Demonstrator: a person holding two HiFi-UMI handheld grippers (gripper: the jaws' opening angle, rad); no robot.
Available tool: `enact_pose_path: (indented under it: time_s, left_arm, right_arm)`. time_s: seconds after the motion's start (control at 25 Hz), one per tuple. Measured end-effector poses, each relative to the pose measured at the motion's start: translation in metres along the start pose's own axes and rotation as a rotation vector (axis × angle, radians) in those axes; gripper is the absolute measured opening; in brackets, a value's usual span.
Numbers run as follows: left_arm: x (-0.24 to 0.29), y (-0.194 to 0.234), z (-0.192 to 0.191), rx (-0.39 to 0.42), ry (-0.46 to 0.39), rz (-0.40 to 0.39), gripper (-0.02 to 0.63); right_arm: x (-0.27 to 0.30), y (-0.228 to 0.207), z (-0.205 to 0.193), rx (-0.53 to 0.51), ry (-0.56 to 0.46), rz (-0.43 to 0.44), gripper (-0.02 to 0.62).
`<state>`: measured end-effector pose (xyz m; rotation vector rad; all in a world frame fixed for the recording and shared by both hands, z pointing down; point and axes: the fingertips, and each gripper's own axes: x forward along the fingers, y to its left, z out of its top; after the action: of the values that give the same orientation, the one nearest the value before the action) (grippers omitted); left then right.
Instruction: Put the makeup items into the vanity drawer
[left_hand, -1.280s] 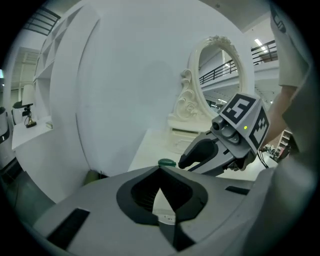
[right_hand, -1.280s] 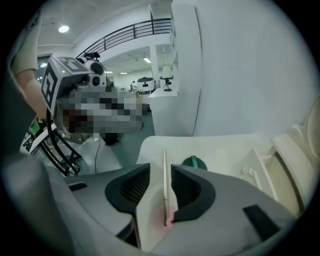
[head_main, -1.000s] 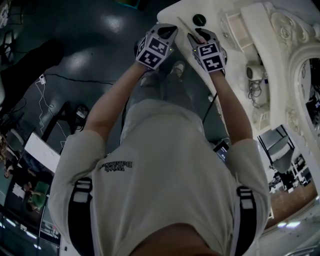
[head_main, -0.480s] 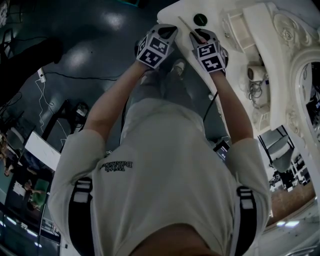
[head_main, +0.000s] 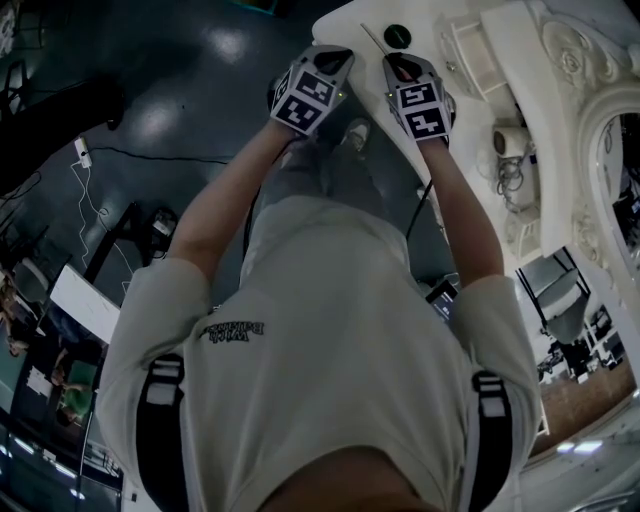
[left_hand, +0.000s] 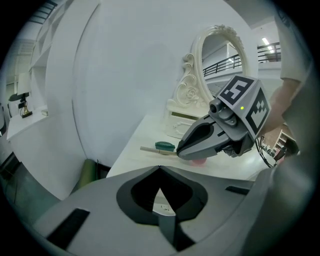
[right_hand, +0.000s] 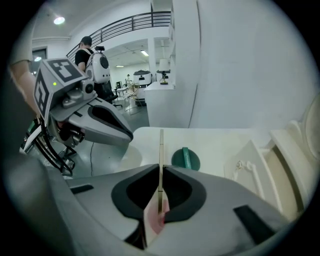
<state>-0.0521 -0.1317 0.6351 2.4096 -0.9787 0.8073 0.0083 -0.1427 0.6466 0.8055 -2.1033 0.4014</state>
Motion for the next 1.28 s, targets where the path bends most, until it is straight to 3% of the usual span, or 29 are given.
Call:
enact_pose_path:
  time_s: [0.2,0.72,1.28]
  left_arm:
    - [-0.013,-0.004,0.024,0.104,-0.040,0.032,0.014]
    - [-0.085,-0.016,0.115,0.146,-0.199,0.090,0.014]
    - [-0.206,-0.066,0.228,0.256,-0.500,0.114,0.014]
  right_arm:
    - [-0.026,-0.003,0.024,0.020,-0.072,-0.019,0.025]
    - [-0.150,-0.021,0.095,0.060,-0.332,-0.140,0.025]
    - [-0.320,0.010,0.148,0.009,-0.659,-0.256,0.025]
